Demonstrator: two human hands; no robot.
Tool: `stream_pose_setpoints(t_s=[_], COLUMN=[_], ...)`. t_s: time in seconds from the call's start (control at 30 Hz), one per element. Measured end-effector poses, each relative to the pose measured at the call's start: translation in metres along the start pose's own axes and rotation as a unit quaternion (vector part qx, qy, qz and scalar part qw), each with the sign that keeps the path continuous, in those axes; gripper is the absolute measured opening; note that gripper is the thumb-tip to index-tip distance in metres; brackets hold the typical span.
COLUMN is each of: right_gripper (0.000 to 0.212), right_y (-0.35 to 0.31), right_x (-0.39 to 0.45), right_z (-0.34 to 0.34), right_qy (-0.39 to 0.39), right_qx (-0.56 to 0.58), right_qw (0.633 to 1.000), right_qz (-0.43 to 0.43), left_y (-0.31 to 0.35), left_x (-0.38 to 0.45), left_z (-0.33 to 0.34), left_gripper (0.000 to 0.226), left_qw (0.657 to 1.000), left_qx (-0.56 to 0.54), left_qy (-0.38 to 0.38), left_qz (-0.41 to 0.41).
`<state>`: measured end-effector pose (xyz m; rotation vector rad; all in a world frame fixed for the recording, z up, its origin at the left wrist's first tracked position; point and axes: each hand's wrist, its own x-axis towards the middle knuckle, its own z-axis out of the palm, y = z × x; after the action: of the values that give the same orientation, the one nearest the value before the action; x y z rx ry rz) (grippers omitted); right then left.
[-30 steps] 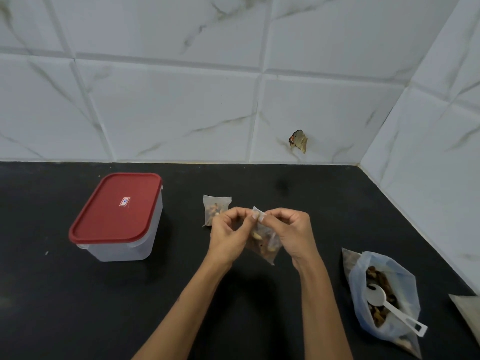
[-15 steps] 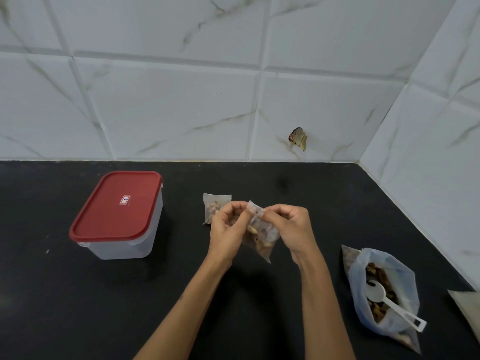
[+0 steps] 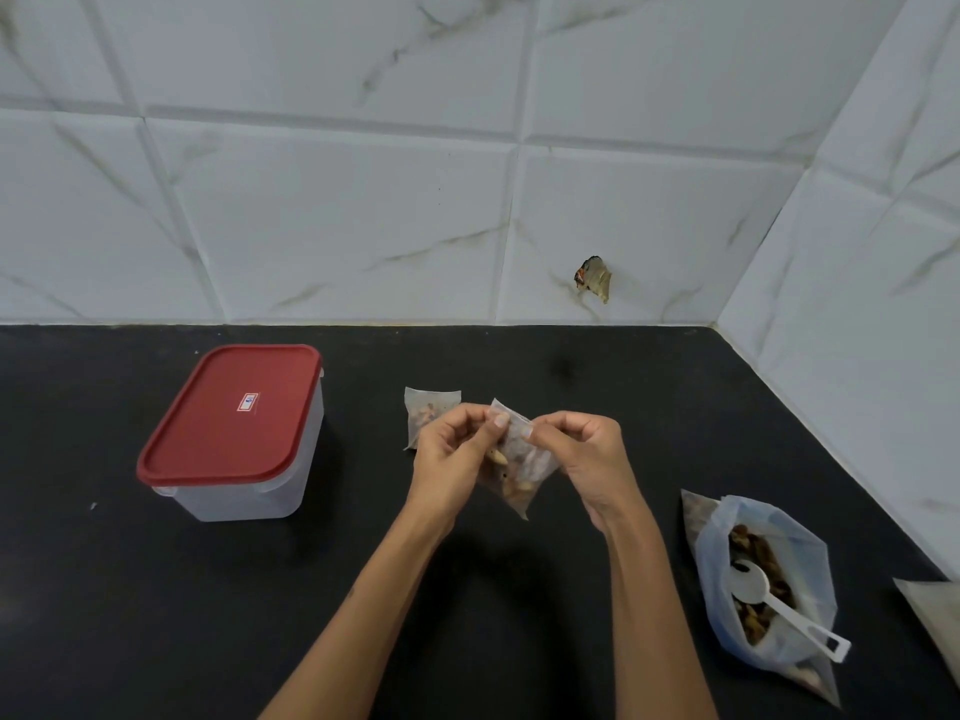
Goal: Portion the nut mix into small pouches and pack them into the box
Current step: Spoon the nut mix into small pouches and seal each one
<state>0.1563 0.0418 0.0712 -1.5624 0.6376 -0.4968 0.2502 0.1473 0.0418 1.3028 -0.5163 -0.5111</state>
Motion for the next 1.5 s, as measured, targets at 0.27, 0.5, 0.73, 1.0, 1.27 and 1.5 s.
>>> stream_pose_setpoints(t_s=[0.27,0.5,0.73,1.0,1.27,1.5], right_gripper=[0.009,0.006,0.011,0.01,0.009,0.009], right_y=[0.001,0.007,0.013,0.043,0.064,0.065], right_x=[0.003,0.007,0.019,0.032,0.05,0.076], right_z=[0.001,-0.002,-0.003,0.029,0.072,0.087], right_qy=[-0.001,-0.036,-0.092,-0.062,0.053,0.103], right_qx=[-0.057,-0.101,-0.171,-0.045,0.084,0.016], right_qw=[0.998,0.994,0.98,0.995,0.981,0.985], right_qz=[-0.024,-0.007,0.037,0.07,0.168,0.14], left_y=[0.0,0.003,0.001,-0.014,-0.028,-0.042], left_x=[0.002,0.005,0.007,0.013,0.025,0.048], left_z=[-0.003,-0.016,-0.03,-0.044,-0.066,-0.078], left_gripper=[0.013,0.018,0.017,0.023,0.024,0.027], left_qw=[0.999,0.997,0.991,0.976,0.967,0.961], left_qx=[-0.015,-0.008,-0.006,0.025,0.04,0.11], left_qy=[0.023,0.055,0.083,0.158,0.184,0.205], left_qz=[-0.033,-0.057,-0.103,-0.149,-0.173,-0.151])
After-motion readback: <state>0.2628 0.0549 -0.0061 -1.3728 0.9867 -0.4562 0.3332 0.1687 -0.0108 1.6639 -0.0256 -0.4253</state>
